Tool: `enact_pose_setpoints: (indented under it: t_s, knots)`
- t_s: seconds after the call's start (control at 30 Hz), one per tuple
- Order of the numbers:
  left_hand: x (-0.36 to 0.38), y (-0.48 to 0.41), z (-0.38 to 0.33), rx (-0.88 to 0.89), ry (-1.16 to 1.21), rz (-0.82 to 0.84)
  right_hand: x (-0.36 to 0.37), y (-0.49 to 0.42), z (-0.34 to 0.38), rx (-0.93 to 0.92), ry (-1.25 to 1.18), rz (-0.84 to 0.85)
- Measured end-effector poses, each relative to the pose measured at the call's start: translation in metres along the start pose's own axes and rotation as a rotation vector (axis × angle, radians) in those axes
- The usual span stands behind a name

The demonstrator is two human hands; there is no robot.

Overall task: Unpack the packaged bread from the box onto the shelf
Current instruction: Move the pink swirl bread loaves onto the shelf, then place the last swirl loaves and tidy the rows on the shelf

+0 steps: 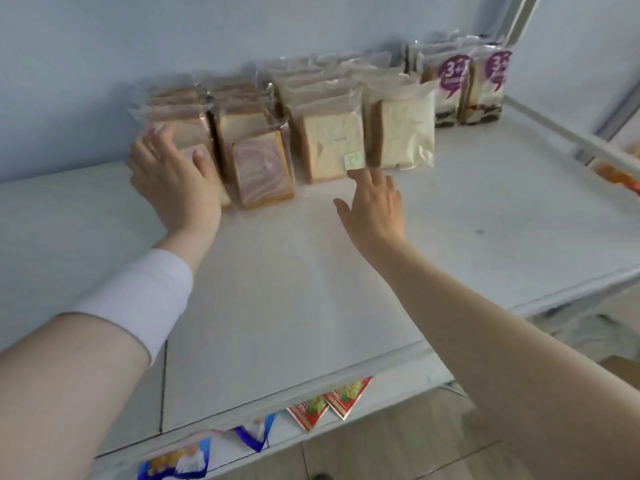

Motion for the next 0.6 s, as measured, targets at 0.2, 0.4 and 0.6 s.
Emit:
enact_pose_setpoints:
  t_s: [0.2, 0.4, 0.6]
  knots:
    - [0.009, 0.196, -0.263, 0.853, 0.19, 0.475, -0.115, 0.064, -0.163, 0.04, 0.331, -0.043]
    - [-0.018, 0.469, -0.45, 1.222, 0.261, 0.726, -0.243, 0.19, -0.406, 0.36, 0.602, -0.046]
    - [-0.026, 0.702, -0.554, 1.513, 0.391, 0.872, -0.303, 0.296, -0.612, 0.686, 0.749, 0.042]
Point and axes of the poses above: each hand's wrist, its own y-axis away from the middle knuckle, its own x-axis out of the palm, z = x × y, the point moved 10 cm from there along -y, towards the middle knuckle, and after that the axes turned 13 degrees about -z, right-handed, at the moved point
